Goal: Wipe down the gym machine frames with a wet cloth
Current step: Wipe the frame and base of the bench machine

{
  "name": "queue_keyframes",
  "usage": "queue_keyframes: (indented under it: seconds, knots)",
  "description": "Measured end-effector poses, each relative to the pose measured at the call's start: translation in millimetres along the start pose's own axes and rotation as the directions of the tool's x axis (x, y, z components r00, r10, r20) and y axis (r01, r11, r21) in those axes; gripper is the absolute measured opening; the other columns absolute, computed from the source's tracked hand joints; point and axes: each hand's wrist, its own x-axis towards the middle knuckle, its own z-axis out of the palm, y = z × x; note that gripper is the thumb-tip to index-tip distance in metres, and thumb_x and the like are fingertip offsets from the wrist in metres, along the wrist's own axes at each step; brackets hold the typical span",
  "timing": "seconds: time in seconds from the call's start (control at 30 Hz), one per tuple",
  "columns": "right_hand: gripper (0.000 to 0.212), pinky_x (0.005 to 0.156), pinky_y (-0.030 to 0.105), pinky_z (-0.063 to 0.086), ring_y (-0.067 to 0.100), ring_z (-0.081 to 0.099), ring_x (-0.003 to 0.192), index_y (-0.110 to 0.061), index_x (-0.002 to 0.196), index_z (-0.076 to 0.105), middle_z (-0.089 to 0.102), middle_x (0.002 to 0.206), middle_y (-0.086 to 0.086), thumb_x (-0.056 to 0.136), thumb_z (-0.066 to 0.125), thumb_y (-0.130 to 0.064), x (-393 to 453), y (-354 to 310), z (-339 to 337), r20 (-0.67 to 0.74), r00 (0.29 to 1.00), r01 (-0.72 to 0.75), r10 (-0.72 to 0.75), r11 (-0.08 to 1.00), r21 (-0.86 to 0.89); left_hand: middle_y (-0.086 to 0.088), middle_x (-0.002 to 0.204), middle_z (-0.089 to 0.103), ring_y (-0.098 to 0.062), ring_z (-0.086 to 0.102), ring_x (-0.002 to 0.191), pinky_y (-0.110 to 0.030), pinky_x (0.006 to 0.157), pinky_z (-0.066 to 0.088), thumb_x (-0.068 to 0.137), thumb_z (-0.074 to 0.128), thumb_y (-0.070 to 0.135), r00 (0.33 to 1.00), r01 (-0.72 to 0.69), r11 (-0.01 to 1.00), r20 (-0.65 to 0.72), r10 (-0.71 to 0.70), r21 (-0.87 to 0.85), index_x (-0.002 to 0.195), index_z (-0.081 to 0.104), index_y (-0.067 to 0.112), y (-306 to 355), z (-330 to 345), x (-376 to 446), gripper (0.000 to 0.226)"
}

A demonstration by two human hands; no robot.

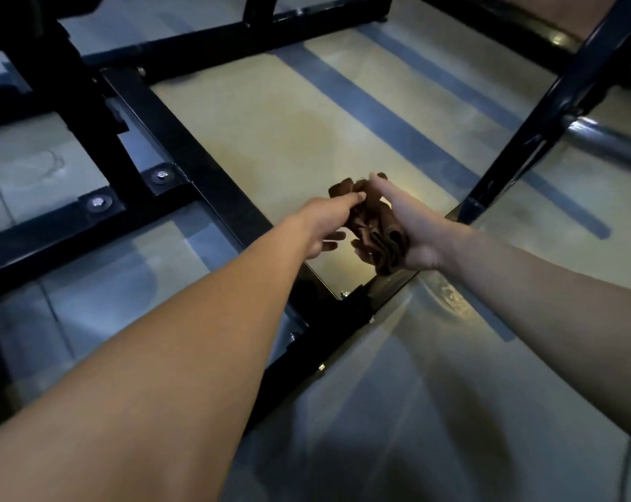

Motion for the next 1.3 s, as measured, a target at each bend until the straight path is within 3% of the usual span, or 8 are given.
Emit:
queue_keyframes:
  seconds: [0.2,0.33,0.53,0.77,0.83,0.93,1.1,1.3]
  knots:
    - [0.034,0.098,0.05,0.056,0.024,0.072,0.106,-0.014,0.128,0.065,0.078,0.109,0.005,0.108,0.051,-0.038,10.3,4.6,8.1,-0.188,0.949,0.173,-0.251,0.919,-0.354,-0.004,0.097,0.073,-0.019,0.068,0.091,-0.034,0.077,0.056,0.097,0.062,0.03,0.995,-0.093,0.991,-0.051,0.088,-0.1,0.11,0.07,0.015,10.4,-13.3,-3.8,0.021]
    - [0.024,0.096,0.047,0.057,0.024,0.07,0.109,-0.024,0.126,0.063,0.074,0.115,0.003,0.111,0.046,-0.032,7.9,3.2,-2.5,-0.22,0.89,0.27,-0.399,0.851,-0.451,-0.005,0.098,0.07,-0.025,0.067,0.098,-0.041,0.091,0.057,0.1,0.062,0.034,0.998,-0.06,0.981,-0.009,0.059,-0.186,0.103,0.068,0.018,13.2,-13.6,-10.0,0.017]
    - [0.026,0.081,0.035,0.051,0.026,0.066,0.099,-0.017,0.119,0.07,0.071,0.103,0.003,0.104,0.057,-0.034,-13.8,-10.1,6.7,-0.219,0.696,0.059,-0.684,0.358,-0.932,-0.007,0.09,0.072,-0.023,0.071,0.078,-0.033,0.065,0.06,0.099,0.066,0.034,0.996,-0.065,0.988,-0.069,0.056,-0.141,0.103,0.067,0.013,14.3,0.1,-29.0,0.022]
    - [0.016,0.077,0.032,0.059,0.02,0.07,0.095,-0.017,0.107,0.073,0.073,0.101,0.005,0.099,0.06,-0.022,-11.2,-5.8,30.5,-0.12,0.752,0.302,-0.648,0.501,-0.811,-0.009,0.093,0.074,-0.02,0.072,0.08,-0.034,0.064,0.061,0.104,0.055,0.029,0.983,-0.102,0.984,-0.137,0.122,0.145,0.107,0.066,0.009,34.4,-24.4,-34.9,0.023]
    - [0.023,0.087,0.044,0.062,0.028,0.071,0.101,-0.014,0.115,0.07,0.071,0.108,0.015,0.1,0.053,-0.014,-7.5,-4.0,38.1,-0.038,0.778,0.392,-0.627,0.532,-0.751,-0.005,0.084,0.074,-0.02,0.072,0.079,-0.035,0.073,0.06,0.106,0.044,0.043,0.988,-0.131,0.986,-0.07,0.139,0.108,0.095,0.068,0.012,43.4,-32.1,-41.3,0.041]
    - [0.039,0.082,0.03,0.063,0.022,0.069,0.104,-0.017,0.138,0.062,0.068,0.118,0.017,0.102,0.049,-0.006,-10.0,-4.6,47.3,0.025,0.826,0.459,-0.563,0.646,-0.61,-0.002,0.09,0.077,-0.019,0.075,0.088,-0.036,0.082,0.06,0.097,0.049,0.067,0.993,-0.117,0.992,-0.002,0.117,0.045,0.112,0.071,0.012,41.6,-43.9,-51.9,0.061]
    - [0.046,0.097,0.035,0.055,0.023,0.062,0.116,-0.019,0.143,0.049,0.063,0.121,0.004,0.101,0.067,-0.027,-3.9,-4.6,45.2,-0.036,0.865,0.392,-0.5,0.72,-0.572,-0.015,0.126,0.067,-0.03,0.068,0.111,-0.049,0.097,0.057,0.105,0.056,0.031,0.991,-0.092,0.995,-0.093,0.096,0.046,0.132,0.056,0.004,41.0,-57.2,-56.4,0.038]
    - [0.039,0.098,0.036,0.054,0.019,0.069,0.118,-0.014,0.13,0.063,0.076,0.119,0.004,0.098,0.069,-0.035,-9.5,-3.7,25.2,0.251,0.914,0.404,-0.318,0.769,-0.495,-0.008,0.11,0.065,-0.025,0.066,0.101,-0.045,0.081,0.06,0.095,0.059,0.025,0.975,-0.15,0.987,-0.17,0.14,-0.051,0.117,0.058,0.015,56.5,-33.5,-71.6,0.024]
